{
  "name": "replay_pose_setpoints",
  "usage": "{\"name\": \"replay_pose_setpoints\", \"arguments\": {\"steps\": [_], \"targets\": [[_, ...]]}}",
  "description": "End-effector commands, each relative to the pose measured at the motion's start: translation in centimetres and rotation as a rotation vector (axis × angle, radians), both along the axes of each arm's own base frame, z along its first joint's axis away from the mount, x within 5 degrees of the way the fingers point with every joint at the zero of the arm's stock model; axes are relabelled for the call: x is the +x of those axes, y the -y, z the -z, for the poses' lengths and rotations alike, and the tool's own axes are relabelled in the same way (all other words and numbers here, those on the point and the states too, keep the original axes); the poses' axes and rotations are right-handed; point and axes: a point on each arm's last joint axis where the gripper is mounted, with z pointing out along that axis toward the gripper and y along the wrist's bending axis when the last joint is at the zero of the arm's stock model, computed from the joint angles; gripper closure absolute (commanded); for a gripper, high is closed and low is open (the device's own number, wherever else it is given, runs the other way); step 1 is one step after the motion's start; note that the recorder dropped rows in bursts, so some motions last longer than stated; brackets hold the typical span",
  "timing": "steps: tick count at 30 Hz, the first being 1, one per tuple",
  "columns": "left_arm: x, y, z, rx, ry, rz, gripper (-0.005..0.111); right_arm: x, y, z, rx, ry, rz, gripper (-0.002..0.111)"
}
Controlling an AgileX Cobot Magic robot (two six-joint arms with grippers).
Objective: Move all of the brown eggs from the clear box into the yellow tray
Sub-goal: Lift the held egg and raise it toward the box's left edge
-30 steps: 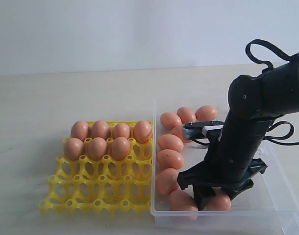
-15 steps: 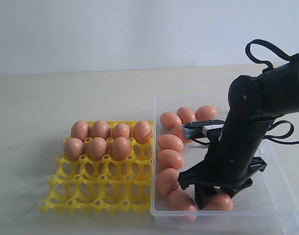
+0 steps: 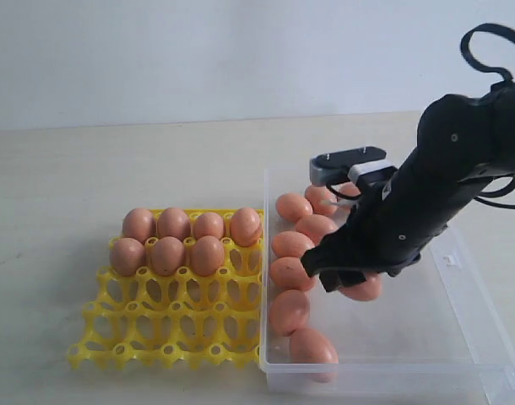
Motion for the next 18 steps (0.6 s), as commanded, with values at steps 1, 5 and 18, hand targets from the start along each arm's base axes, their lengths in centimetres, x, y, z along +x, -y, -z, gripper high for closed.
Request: {"name": "replay_pose_setpoints", "arguments": {"steps": [1, 5, 18], "targets": [[0.0, 0.1, -0.2, -0.008, 0.013, 0.007, 0.107, 0.2, 0.3, -1.1, 0.040, 0.113, 0.016, 0.108], [0.0, 0.1, -0.2, -0.008, 0.013, 0.007, 0.107, -0.7, 0.7, 0.1, 0.063, 0.118, 0.050, 0.108], [0.0, 0.1, -0.2, -0.008, 0.013, 0.007, 0.107, -2.0, 1.2, 2.5, 0.039, 0.025, 0.062, 0.108]]}}
